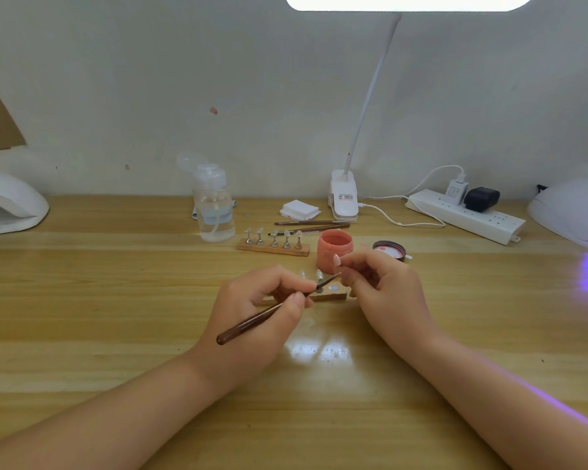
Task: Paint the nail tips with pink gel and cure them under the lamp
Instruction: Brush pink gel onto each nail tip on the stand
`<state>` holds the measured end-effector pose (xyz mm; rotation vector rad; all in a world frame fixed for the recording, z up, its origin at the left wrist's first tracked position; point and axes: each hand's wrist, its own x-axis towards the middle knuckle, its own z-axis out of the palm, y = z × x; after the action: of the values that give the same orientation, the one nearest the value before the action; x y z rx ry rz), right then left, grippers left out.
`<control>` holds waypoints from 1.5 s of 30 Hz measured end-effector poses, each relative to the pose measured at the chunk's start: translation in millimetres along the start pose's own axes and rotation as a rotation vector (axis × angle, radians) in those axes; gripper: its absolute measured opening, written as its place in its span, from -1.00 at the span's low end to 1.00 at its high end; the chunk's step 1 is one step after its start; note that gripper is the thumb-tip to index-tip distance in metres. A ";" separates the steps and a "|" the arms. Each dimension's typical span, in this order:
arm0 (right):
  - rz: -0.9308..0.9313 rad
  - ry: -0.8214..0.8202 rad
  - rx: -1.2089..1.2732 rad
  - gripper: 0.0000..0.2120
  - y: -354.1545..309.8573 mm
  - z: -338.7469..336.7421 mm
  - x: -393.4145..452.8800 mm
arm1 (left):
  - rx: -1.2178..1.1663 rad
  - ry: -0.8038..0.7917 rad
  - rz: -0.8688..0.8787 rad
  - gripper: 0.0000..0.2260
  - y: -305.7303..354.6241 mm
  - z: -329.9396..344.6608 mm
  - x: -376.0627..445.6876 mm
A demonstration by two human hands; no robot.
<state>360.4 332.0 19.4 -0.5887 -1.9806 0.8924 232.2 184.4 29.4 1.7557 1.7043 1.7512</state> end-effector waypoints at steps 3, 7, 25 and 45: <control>0.015 0.005 0.010 -0.89 0.7 1.0 0.2 | -0.076 0.053 -0.045 -0.89 6.4 -2.3 3.7; 0.026 0.016 0.011 -0.89 2.4 1.2 2.0 | -0.096 0.190 -0.163 -0.82 17.7 -7.5 29.5; 0.049 -0.013 0.003 -0.80 4.2 2.5 2.8 | 0.542 -0.248 -0.370 -0.90 10.4 29.1 163.8; 0.022 -0.008 -0.005 -0.76 3.8 3.6 2.6 | -0.034 0.148 -0.772 -0.89 -19.1 -3.1 152.4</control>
<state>356.2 334.8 16.5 -0.6118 -1.9880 0.9047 171.1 301.4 108.0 0.7686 2.0055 1.5337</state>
